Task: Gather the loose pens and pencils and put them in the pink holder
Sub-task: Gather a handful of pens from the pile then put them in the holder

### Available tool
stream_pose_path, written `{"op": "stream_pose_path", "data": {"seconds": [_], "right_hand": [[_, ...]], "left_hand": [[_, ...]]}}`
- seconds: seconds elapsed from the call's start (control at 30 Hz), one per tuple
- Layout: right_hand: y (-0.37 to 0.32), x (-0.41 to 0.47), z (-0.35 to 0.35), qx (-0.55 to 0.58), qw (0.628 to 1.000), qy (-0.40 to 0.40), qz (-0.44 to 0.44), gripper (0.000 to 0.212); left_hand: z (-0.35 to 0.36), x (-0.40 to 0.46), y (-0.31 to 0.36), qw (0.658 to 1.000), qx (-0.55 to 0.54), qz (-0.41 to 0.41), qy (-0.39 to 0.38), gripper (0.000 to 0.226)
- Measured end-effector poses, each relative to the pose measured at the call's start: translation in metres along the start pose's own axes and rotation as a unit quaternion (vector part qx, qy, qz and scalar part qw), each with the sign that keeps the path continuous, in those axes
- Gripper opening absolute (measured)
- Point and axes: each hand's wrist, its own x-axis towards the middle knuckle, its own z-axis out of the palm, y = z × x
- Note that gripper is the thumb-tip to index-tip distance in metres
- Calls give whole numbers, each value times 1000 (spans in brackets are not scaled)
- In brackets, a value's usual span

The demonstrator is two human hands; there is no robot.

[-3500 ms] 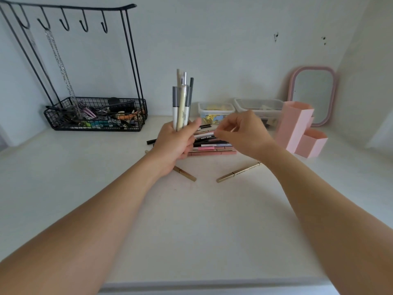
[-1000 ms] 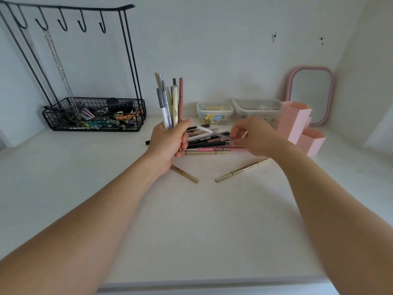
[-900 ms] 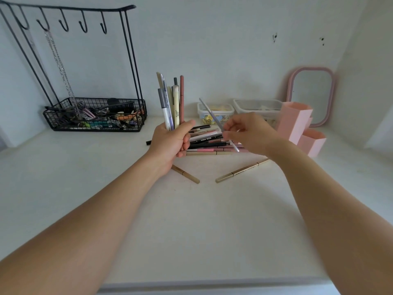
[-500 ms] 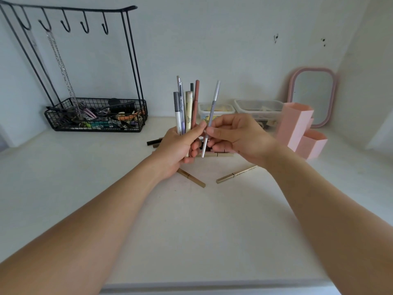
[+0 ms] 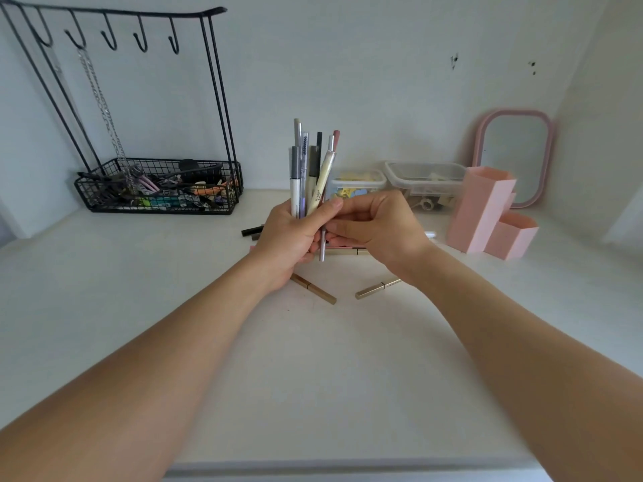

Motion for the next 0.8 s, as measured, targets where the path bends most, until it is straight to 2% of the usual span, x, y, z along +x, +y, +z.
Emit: {"op": "stream_pose_path", "data": {"seconds": [0.1, 0.2, 0.27, 0.33, 0.4, 0.53, 0.7, 0.8], "right_hand": [[3, 2, 0, 21, 998, 48, 21, 19], [4, 4, -2, 7, 998, 61, 35, 28], [3, 8, -11, -83, 992, 88, 21, 24], [2, 14, -32, -282, 952, 120, -17, 16], [0, 16, -52, -434, 896, 96, -3, 13], [5, 13, -72, -544, 835, -12, 76, 9], [9, 15, -69, -578, 813, -16, 65, 11], [11, 16, -69, -593, 802, -25, 65, 14]], "left_hand": [[0, 2, -1, 1000, 5, 1, 14, 28], [0, 3, -2, 1000, 3, 6, 29, 19], [-1, 4, -1, 999, 4, 7, 49, 22], [-3, 4, 0, 998, 14, 15, 64, 25], [-5, 5, 2, 997, 10, 18, 69, 26], [-7, 5, 4, 997, -33, 6, 67, 17], [-7, 6, 6, 997, -62, -17, 37, 23], [-6, 5, 5, 998, -46, -20, 24, 19]]}}
